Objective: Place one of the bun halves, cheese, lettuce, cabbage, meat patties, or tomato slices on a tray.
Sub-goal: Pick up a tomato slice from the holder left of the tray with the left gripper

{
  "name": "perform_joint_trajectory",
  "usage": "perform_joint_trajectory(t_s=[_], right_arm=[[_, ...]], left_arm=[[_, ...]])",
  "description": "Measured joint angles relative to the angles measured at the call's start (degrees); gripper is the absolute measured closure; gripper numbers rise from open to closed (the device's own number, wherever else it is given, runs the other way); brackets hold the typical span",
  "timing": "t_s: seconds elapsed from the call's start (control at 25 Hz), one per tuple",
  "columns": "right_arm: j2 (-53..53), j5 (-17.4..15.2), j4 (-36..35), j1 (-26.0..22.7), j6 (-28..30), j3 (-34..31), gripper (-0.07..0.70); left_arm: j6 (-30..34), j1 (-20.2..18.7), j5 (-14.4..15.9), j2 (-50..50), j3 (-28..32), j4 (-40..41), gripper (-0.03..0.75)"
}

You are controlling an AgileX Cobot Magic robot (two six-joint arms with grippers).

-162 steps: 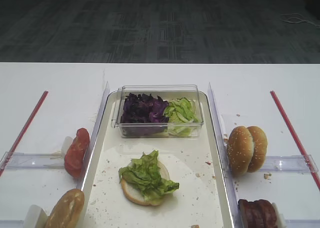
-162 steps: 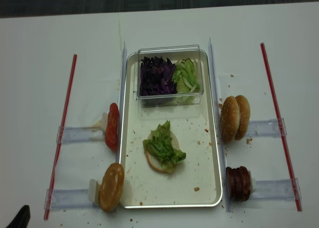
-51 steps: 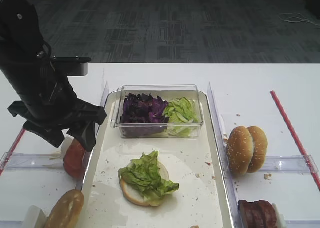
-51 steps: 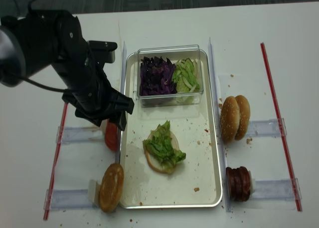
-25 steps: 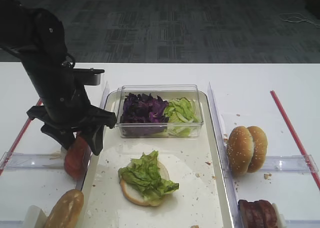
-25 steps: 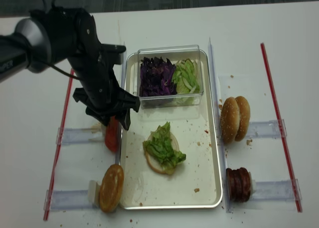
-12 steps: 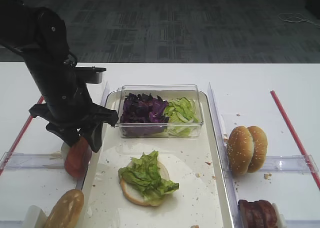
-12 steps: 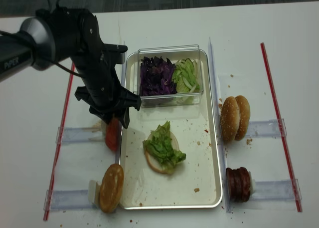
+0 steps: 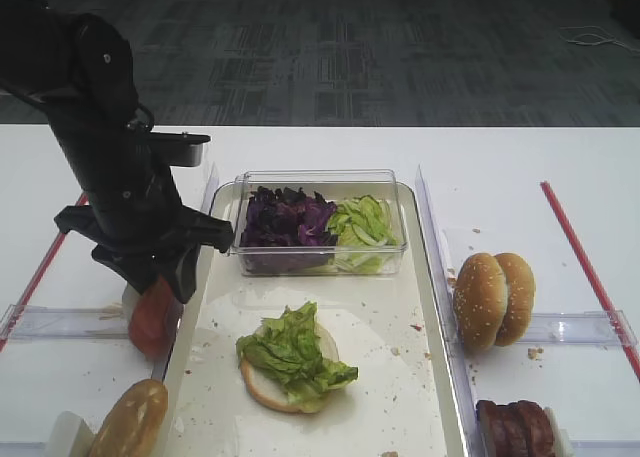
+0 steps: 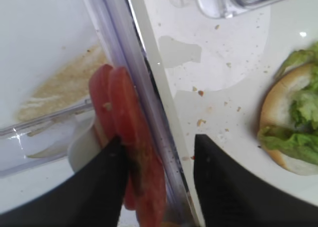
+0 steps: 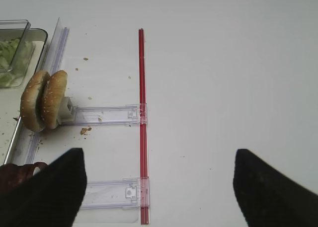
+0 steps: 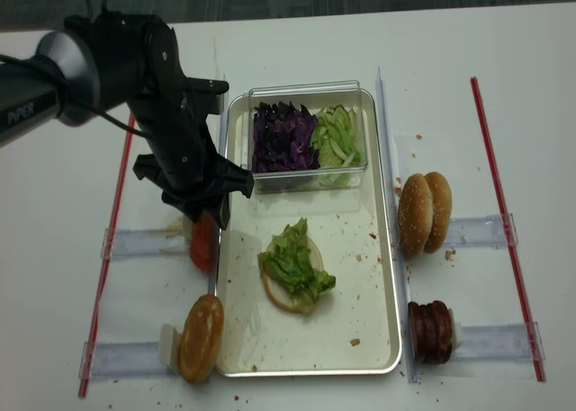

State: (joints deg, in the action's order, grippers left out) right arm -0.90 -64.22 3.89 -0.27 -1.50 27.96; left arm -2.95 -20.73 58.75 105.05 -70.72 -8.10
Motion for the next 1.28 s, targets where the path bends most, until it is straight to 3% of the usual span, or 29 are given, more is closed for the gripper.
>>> perform_joint_trajectory(t_s=[0.2,1.28], right_arm=[[0.0,0.0,0.0,0.0,0.0,0.0,-0.001],[0.0,0.0,0.0,0.0,-0.2,0.0,-0.001]], left_arm=[[-0.1,0.0,0.0,0.0,0.0,0.4,0.439],[-0.3,0.0,0.0,0.0,0.0,2.2,0.547]])
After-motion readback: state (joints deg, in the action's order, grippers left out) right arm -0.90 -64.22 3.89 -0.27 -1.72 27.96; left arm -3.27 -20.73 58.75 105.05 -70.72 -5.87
